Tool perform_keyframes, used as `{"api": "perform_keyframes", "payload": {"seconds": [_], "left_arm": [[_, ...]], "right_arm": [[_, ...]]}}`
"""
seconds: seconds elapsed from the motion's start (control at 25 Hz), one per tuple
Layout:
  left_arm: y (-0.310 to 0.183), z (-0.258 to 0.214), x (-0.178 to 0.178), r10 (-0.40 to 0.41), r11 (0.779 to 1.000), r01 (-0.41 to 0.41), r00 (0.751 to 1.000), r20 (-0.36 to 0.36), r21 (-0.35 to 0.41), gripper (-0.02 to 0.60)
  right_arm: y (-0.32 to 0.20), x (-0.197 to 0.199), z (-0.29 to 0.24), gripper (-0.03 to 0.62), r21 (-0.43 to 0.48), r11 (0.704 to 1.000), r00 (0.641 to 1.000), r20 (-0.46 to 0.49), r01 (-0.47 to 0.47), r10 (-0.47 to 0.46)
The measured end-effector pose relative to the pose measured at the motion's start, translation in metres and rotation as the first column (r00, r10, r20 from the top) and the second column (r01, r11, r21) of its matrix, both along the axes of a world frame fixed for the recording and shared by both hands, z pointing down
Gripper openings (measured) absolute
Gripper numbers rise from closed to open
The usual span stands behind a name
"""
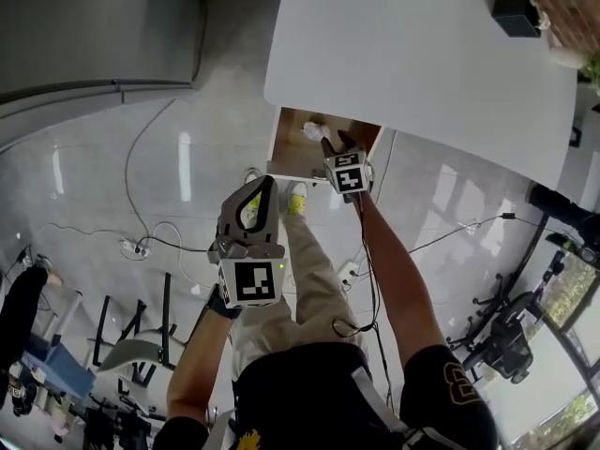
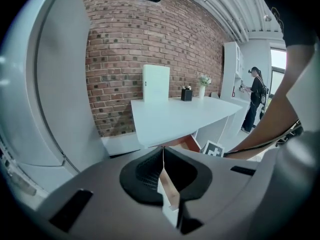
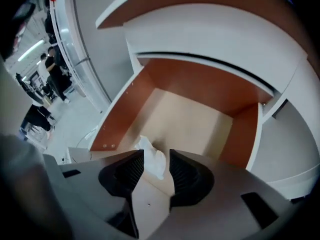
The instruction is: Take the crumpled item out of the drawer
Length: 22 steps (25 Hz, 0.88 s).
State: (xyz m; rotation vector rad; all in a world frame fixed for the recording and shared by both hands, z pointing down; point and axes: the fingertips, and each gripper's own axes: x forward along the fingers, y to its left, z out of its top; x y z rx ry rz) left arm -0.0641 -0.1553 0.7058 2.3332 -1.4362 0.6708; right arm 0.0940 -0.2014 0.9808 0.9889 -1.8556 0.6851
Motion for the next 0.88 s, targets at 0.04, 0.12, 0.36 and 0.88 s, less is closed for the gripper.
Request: {"api": "perform_keyframes", "payload": {"seconds": [0.04,0.12,0.36,0.88], "left_arm": [[0.001,0.005,0.0,-0.001,1.0,0.001,1.0,0.002,-0.005,0.02],[0.002,0.016,0.0,0.003,1.0,-0.003,1.0,0.022,-0.007,0.02],[0.006,0.025,0.004,0.014,1.0,-0.014,0.999,0.034,-0.006,0.02],[0.011,-0.029,0.009,0.046,0.997,-0.049,0.998,0.052,0.057,0.02]], "right_arm": [[0.002,0.001,0.01,0.174,-0.016,1.0,1.0,-0.027,0.007,-0.008],[0.003,0.001,0.026,0.161,-0.039,0.999,0.998,-0.057,0.022,-0.024],[-0.009,0.001,0.048,0.131,-0.028,1.0,0.995,-0.095,0.012,-0.015],[0.009,0.006,-0.017,0.038,0.027,1.0,0.992,-0.125,0.005,-0.002]]}}
